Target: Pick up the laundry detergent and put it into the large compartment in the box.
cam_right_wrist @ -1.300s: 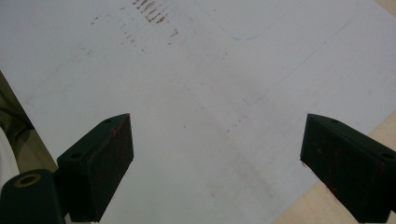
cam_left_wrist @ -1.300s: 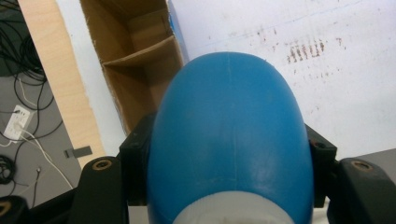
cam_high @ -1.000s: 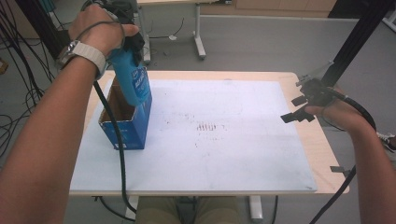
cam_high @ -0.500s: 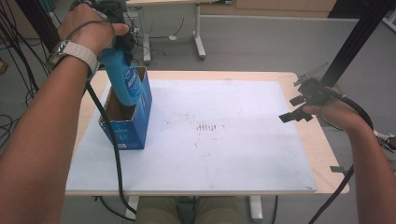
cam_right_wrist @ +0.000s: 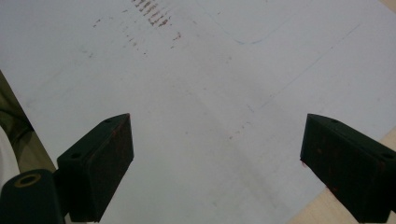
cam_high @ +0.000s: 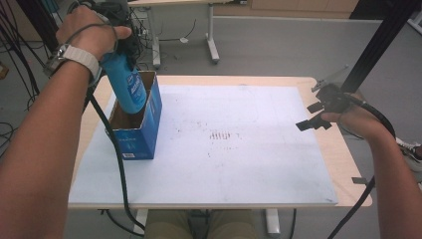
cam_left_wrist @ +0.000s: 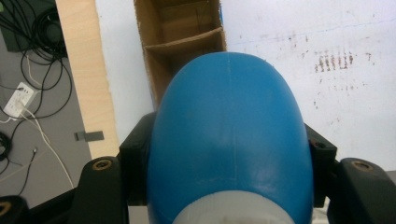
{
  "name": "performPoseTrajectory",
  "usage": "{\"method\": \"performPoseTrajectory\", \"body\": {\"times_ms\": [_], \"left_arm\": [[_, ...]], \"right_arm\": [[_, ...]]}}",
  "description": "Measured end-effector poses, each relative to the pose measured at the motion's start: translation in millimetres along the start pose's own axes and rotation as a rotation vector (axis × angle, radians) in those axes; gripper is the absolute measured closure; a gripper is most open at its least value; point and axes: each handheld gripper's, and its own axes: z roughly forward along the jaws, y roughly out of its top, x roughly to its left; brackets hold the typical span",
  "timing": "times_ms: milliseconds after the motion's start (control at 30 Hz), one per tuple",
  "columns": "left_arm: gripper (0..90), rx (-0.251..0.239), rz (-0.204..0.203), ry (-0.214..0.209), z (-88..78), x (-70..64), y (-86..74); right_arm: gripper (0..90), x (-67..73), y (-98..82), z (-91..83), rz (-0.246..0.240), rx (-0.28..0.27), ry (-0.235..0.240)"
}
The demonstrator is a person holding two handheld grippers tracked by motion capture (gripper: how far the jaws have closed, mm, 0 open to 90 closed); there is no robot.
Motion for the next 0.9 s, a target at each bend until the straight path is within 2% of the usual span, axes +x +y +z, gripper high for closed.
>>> {"method": "performPoseTrajectory", "body": {"times_ms": [133,333,467,900], "left_arm": [[38.1,-0.006,-0.008,0.002,-0.3,2.4,-0.8],[38.1,0.004,-0.015,0.029,5.1,1.3,0.7],[38.1,0.000,-0.023,0.020,10.3,6.7,0.1],[38.1,0.002,-0.035,0.017,32.2,11.9,1.9]], "right_arm": [[9.6,-0.3,0.1,0.3,0.002,0.002,0.000],[9.6,-0.8,0.8,2.4,0.001,0.003,0.003],[9.6,-1.1,1.5,3.9,0.000,0.004,0.007],[9.6,-2.1,0.3,6.2,0.007,0.009,0.009]]}}
